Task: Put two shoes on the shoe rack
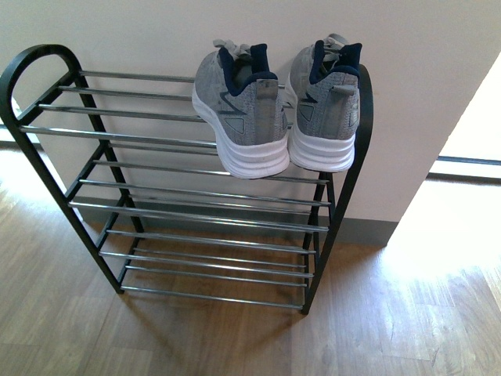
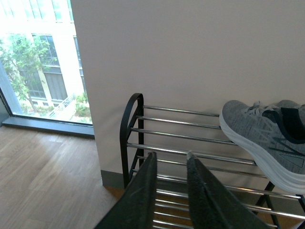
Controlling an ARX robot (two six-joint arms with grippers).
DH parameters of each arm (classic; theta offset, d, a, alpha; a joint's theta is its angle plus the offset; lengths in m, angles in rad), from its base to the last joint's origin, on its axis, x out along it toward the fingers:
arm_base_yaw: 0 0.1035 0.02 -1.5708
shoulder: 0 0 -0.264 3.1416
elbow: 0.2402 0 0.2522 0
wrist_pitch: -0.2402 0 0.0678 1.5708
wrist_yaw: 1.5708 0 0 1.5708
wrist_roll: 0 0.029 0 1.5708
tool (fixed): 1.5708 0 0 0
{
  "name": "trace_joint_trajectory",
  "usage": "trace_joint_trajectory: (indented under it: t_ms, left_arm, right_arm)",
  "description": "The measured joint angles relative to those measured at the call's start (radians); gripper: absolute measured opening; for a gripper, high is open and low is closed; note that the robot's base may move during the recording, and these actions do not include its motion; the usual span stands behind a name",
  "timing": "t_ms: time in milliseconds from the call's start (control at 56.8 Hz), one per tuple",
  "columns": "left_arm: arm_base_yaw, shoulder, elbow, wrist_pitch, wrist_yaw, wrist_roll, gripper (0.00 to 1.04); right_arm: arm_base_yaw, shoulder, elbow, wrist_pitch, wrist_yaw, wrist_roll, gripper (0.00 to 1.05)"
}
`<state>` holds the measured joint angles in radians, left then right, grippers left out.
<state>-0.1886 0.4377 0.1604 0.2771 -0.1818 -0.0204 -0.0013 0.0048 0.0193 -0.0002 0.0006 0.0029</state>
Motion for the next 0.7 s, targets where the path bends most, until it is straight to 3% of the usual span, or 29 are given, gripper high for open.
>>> trace_joint_trajectory:
  t_ms: [70,194,282,370,704]
  left_arm:
    - [0.028,-0.032,-0.023,-0.007,0.027,0.002,0.01]
    - [0.06,-0.069,-0.05,-0.02,0.06,0.006,0.01]
    - [0.136,-0.101,-0.065,-0.037,0.159,0.009,0.01]
    - [0.179,-0.127,-0.079,-0.048,0.169,0.009,0.01]
    - [0.185,-0.217,-0.115,-0.099,0.182,0.01,0.01]
  right_arm:
    - [0.0,0.0,0.0,0.0,0.0,0.0,0.95]
    - [0.0,0.0,0.0,0.0,0.0,0.0,0.95]
    - [0.0,0.0,0.0,0.0,0.0,0.0,0.95]
    - [0.0,0.0,0.0,0.0,0.001,0.0,0.95]
    - [0.0,0.0,0.0,0.0,0.0,0.0,0.95]
